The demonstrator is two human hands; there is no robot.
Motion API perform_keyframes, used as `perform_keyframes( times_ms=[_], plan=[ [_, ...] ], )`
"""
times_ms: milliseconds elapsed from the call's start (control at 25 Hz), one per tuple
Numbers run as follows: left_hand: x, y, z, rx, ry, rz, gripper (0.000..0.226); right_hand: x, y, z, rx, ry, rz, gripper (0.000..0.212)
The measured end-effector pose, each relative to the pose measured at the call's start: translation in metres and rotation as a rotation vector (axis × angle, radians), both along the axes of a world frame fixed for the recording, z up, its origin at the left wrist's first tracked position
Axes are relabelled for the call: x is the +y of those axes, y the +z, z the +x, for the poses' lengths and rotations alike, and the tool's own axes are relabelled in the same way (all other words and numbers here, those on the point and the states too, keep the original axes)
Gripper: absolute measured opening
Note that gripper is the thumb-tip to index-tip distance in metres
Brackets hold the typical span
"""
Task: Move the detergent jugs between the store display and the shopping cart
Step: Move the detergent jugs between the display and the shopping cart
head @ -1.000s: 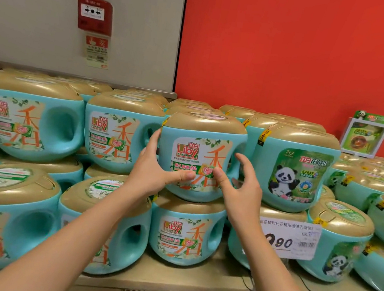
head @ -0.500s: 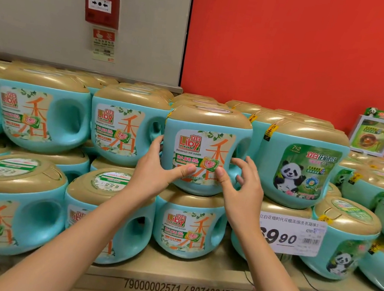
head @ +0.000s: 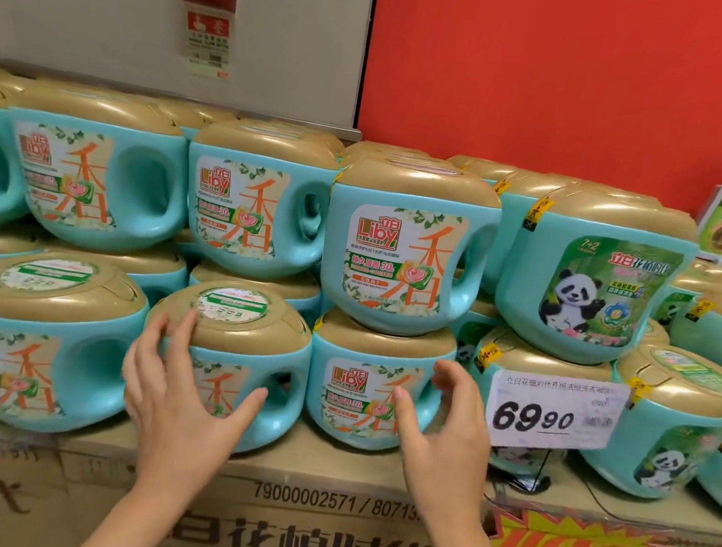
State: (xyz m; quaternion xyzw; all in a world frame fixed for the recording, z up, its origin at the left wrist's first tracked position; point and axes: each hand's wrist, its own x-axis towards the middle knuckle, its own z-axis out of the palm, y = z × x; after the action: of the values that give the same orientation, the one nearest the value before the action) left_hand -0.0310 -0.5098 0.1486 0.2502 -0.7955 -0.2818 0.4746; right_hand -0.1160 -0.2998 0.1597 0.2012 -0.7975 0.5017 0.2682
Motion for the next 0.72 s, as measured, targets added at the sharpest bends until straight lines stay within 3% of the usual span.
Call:
perform_keyframes(
  times_ms=[120, 240, 600, 720],
  plan=[
    [-0.007, -0.017, 0.003, -0.015, -0.045, 0.178, 0.127, -0.006, -0.019, -0.004, -0.379, 0.013, 0.049, 0.087],
    [-0.014, -0.03, 0.004, -0.006, -0.094, 0.233, 0.131, -0.013, -0.027, -0.022, -0.525, 0.186, -0.051, 0.105],
    [-0.018, -0.036, 0.003, 0.043, -0.151, 0.258, 0.134, -0.028, -0.04, -0.042, -0.421, 0.084, -0.031, 0.082],
    [-0.018, -0.037, 0.003, 0.058, -0.149, 0.252, 0.132, -0.023, -0.043, -0.037, -0.365, 0.06, -0.053, 0.084]
  ],
)
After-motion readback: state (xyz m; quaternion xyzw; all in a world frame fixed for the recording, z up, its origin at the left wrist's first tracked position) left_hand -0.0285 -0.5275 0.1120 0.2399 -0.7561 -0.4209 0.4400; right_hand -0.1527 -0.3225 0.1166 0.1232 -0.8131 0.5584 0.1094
